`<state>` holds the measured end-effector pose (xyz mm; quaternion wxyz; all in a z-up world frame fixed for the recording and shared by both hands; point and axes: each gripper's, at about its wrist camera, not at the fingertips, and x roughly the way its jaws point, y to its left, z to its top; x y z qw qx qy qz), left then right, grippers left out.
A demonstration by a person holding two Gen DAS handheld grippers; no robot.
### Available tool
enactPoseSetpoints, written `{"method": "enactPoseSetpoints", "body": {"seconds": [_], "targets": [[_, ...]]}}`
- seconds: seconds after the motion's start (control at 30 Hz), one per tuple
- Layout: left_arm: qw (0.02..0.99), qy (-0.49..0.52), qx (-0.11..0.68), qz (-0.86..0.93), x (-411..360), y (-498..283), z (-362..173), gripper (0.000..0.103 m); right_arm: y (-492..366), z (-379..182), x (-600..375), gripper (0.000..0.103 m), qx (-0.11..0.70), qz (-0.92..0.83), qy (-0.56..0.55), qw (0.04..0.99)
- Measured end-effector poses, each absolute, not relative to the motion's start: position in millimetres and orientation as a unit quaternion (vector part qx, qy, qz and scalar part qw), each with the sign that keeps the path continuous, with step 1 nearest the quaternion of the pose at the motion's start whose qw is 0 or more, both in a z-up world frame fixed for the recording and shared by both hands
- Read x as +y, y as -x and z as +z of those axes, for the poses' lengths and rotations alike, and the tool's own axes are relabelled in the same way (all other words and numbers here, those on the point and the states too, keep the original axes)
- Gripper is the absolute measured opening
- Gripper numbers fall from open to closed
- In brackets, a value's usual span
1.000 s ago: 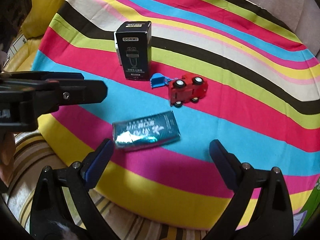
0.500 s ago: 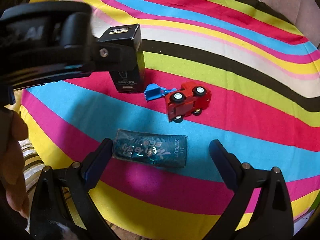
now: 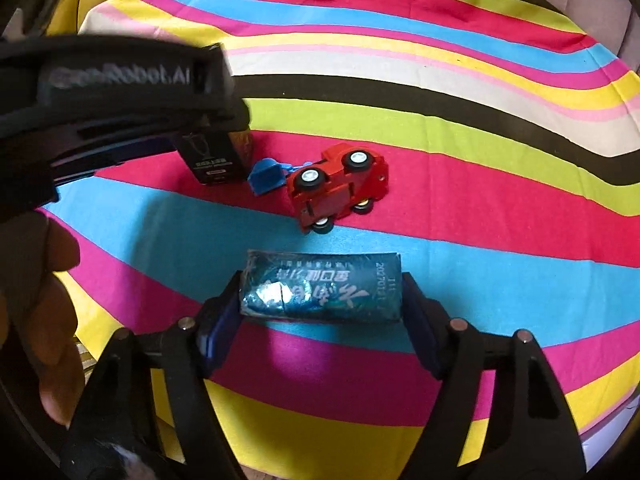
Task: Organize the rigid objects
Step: 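Grasp black DORMI box with left tool while right tool grasps teal printed box, then carry DORMI box and teal box into purple-rimmed box, open both tools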
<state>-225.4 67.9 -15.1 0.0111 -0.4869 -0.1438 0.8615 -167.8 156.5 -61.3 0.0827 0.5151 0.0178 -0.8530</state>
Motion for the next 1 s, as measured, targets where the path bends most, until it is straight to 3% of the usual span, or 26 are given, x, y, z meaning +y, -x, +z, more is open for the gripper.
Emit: {"method": "enactPoseSetpoints", "body": {"seconds": [0.5, 0.83, 1.0], "targets": [[0.031, 0.448, -0.145, 0.881, 62.5, 188.2, 3.3, 0.041, 147.9, -51.7, 170.1, 0.076, 0.005, -0.869, -0.493, 0.052], [0.065, 0.428, -0.221, 0.874, 36.6, 153.2, 8.7, 0.040, 127.9, -31.2, 167.7, 0.076, 0.018, -0.886, -0.463, 0.028], [0.075, 0.440, -0.219, 0.868, 42.2, 140.0, 1.0, 0.040, 119.4, -27.1, 151.8, 0.076, 0.030, -0.890, -0.454, 0.014]]}}
